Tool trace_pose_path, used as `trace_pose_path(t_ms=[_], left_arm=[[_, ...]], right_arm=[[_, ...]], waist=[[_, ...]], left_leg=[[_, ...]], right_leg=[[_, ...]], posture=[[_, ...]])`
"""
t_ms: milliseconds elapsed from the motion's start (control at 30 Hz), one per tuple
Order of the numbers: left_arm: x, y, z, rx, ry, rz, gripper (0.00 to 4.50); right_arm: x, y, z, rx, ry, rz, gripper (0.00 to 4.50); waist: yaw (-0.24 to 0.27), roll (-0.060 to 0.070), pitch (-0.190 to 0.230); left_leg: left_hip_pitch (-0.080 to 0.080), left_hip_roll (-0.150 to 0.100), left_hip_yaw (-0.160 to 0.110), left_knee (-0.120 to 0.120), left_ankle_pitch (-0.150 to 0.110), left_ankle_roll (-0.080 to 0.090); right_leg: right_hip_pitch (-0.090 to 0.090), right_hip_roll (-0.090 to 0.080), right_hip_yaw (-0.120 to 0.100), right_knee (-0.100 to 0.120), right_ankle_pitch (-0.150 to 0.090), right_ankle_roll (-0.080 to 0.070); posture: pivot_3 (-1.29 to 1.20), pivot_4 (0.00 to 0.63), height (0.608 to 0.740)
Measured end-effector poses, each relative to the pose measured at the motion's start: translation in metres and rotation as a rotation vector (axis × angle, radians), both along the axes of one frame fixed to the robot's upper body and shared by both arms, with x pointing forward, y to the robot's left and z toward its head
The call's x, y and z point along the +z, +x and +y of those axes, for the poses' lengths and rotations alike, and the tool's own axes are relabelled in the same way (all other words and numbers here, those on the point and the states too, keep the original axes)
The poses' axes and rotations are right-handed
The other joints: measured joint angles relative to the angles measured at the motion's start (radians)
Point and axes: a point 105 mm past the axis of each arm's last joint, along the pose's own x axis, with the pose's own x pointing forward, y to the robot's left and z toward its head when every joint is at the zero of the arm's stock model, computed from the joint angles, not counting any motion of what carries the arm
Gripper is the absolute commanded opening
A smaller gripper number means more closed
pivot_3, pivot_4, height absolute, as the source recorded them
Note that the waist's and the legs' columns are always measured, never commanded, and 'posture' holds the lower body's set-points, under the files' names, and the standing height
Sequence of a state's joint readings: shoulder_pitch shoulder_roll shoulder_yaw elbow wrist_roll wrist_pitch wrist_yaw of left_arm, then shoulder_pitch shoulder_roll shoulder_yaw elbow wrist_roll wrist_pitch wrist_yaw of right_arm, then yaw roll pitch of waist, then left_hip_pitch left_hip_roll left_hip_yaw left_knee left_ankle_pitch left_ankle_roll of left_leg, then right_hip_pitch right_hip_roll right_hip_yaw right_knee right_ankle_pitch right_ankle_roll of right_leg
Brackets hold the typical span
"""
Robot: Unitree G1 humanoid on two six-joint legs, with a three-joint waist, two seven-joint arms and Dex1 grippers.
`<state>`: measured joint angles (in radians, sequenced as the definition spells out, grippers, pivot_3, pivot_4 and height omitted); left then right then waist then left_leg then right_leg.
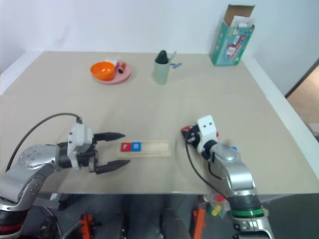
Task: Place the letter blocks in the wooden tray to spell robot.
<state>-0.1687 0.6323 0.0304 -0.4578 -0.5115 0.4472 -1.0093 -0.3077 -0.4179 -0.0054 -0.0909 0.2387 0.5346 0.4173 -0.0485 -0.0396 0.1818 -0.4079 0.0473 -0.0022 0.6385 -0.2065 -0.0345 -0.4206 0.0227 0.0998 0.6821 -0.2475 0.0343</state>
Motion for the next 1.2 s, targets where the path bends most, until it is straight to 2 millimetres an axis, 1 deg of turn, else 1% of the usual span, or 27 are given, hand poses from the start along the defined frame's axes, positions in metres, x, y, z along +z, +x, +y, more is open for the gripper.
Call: trace_pose_path(t_ms=[133,167,233,267,300,400,467,567,633,767,800,867,900,967,1067,1100,1133,1167,1200], left_arm=[[-0.002,-0.001,-0.004,-0.009,0.003,0.009,4.5],[-0.003,0.0,-0.004,-0.007,0.003,0.008,4.5],[-0.003,0.0,-0.004,-0.004,0.003,0.005,4.5],[-0.003,-0.001,-0.004,-0.003,0.003,0.005,4.5],[-0.005,-0.001,-0.004,-0.002,0.004,0.008,4.5],[-0.012,-0.004,-0.004,-0.002,0.015,0.029,4.5],[-0.013,-0.005,-0.005,-0.01,0.016,0.023,4.5],[-0.014,-0.006,-0.007,-0.017,0.022,0.022,4.5],[-0.015,-0.006,-0.008,-0.02,0.026,0.019,4.5],[-0.015,-0.007,-0.008,-0.025,0.045,0.0,4.5],[-0.015,-0.007,-0.008,-0.028,0.048,-0.007,4.5],[-0.017,-0.008,-0.008,-0.035,0.056,-0.011,4.5],[-0.018,-0.009,-0.008,-0.039,0.06,-0.01,4.5],[-0.02,-0.011,-0.011,-0.055,0.068,-0.01,4.5],[-0.022,-0.012,-0.014,-0.072,0.077,-0.021,4.5],[-0.021,-0.013,-0.016,-0.083,0.077,-0.029,4.5],[-0.021,-0.014,-0.017,-0.09,0.076,-0.03,4.5],[-0.022,-0.014,-0.018,-0.098,0.074,-0.028,4.5],[-0.023,-0.016,-0.02,-0.112,0.071,-0.027,4.5]], right_arm=[[-0.001,-0.004,-0.002,0.002,-0.019,-0.007,1.18],[-0.001,-0.01,-0.002,0.003,-0.028,-0.007,1.18],[-0.001,-0.017,-0.001,-0.003,-0.033,-0.003,1.18],[-0.002,-0.024,-0.001,-0.014,-0.037,0.005,1.18],[-0.003,-0.037,-0.001,-0.044,-0.037,0.021,1.18],[-0.004,-0.066,0.013,-0.107,0.007,0.076,1.18],[-0.004,-0.072,0.018,-0.138,0.022,0.1,1.18],[-0.004,-0.073,0.021,-0.182,0.038,0.121,1.18],[-0.004,-0.072,0.022,-0.204,0.057,0.13,2.23],[-0.008,-0.072,0.019,-0.233,0.05,0.159,3.52],[-0.006,-0.07,0.017,-0.235,0.048,0.156,3.95],[0.004,-0.066,0.01,-0.229,0.037,0.141,4.48],[0.009,-0.063,0.006,-0.226,0.032,0.128,4.48],[0.041,-0.054,-0.003,-0.162,0.025,0.057,4.48],[0.084,-0.046,-0.004,0.064,-0.057,-0.022,4.48],[0.093,-0.045,-0.005,0.158,-0.09,-0.033,4.48],[0.094,-0.045,-0.003,0.218,-0.104,-0.032,4.48],[0.091,-0.046,0.0,0.307,-0.135,-0.019,4.48],[0.082,-0.049,0.003,0.417,-0.169,0.019,4.48]], waist=[[0.0,0.0,0.0],[0.001,0.0,0.0],[0.001,0.0,0.0],[0.001,0.0,0.0],[0.002,0.0,0.0],[-0.001,0.001,-0.001],[-0.004,0.001,-0.001],[-0.003,0.001,-0.001],[-0.003,0.001,-0.001],[-0.003,0.001,-0.001],[-0.003,0.001,-0.001],[-0.003,0.001,-0.001],[-0.003,0.001,-0.001],[-0.003,0.002,0.0],[-0.003,0.003,0.001],[-0.003,0.002,0.001],[-0.003,0.002,0.001],[-0.002,0.002,0.001],[-0.002,0.002,0.001]], left_leg=[[0.0,0.0,0.0,0.0,0.0,0.0],[0.0,0.0,0.0,0.0,0.0,0.0],[0.0,0.0,0.0,-0.001,0.0,0.0],[-0.001,0.0,0.0,-0.001,0.0,0.0],[-0.001,0.0,-0.001,-0.002,0.0,0.0],[-0.001,0.001,-0.001,-0.003,-0.001,-0.001],[0.0,0.001,-0.001,-0.003,0.0,-0.001],[0.0,0.001,-0.001,-0.001,0.001,-0.002],[0.0,0.001,0.0,-0.001,0.002,-0.002],[0.0,0.0,0.002,-0.001,0.002,-0.001],[0.0,0.0,0.003,-0.001,0.002,-0.001],[0.0,0.0,0.003,-0.001,0.002,-0.001],[0.0,0.0,0.004,-0.001,0.002,-0.001],[0.0,-0.001,0.004,-0.001,0.002,-0.001],[0.0,-0.001,0.004,-0.002,0.002,-0.001],[0.001,0.0,0.004,-0.002,0.001,0.0],[0.001,0.0,0.003,-0.003,0.001,0.001],[0.001,0.0,0.003,-0.003,0.001,0.001],[0.001,0.0,0.003,-0.004,0.0,0.002]], right_leg=[[0.0,0.0,0.0,0.0,0.0,0.0],[0.0,0.0,0.0,0.0,0.0,0.0],[-0.001,0.0,0.0,0.0,-0.001,0.0],[-0.001,0.0,0.0,0.0,-0.001,0.0],[-0.001,0.0,-0.001,0.0,-0.002,0.0],[-0.002,0.001,-0.001,0.0,-0.003,-0.002],[-0.002,0.001,0.0,0.0,-0.002,-0.003],[-0.001,0.0,0.0,0.0,-0.003,-0.007],[-0.001,0.0,0.001,0.0,-0.003,-0.007],[-0.001,-0.001,0.003,0.0,-0.003,-0.007],[-0.002,-0.001,0.003,0.0,-0.003,-0.007],[-0.002,-0.001,0.004,0.0,-0.003,-0.006],[-0.002,-0.001,0.004,-0.001,-0.003,-0.006],[-0.002,-0.001,0.005,-0.001,-0.002,-0.005],[-0.002,-0.001,0.004,-0.002,-0.002,-0.005],[-0.001,0.0,0.004,-0.002,-0.002,-0.005],[-0.001,0.0,0.003,-0.002,-0.003,-0.005],[-0.001,0.001,0.003,-0.002,-0.003,-0.005],[-0.001,0.001,0.003,-0.002,-0.003,-0.004]], posture=[[0.0,0.15,0.74],[0.0,0.15,0.74],[0.0,0.15,0.74],[0.0,0.15,0.74],[0.0,0.15,0.74],[0.0,0.15,0.74],[0.0,0.15,0.74],[0.0,0.15,0.74],[0.0,0.15,0.74],[0.0,0.15,0.74],[0.0,0.15,0.74],[0.0,0.15,0.74],[0.0,0.15,0.74],[0.0,0.15,0.74],[0.0,0.15,0.74],[0.0,0.15,0.74],[0.0,0.15,0.74],[0.0,0.15,0.74],[0.0,0.15,0.74]])
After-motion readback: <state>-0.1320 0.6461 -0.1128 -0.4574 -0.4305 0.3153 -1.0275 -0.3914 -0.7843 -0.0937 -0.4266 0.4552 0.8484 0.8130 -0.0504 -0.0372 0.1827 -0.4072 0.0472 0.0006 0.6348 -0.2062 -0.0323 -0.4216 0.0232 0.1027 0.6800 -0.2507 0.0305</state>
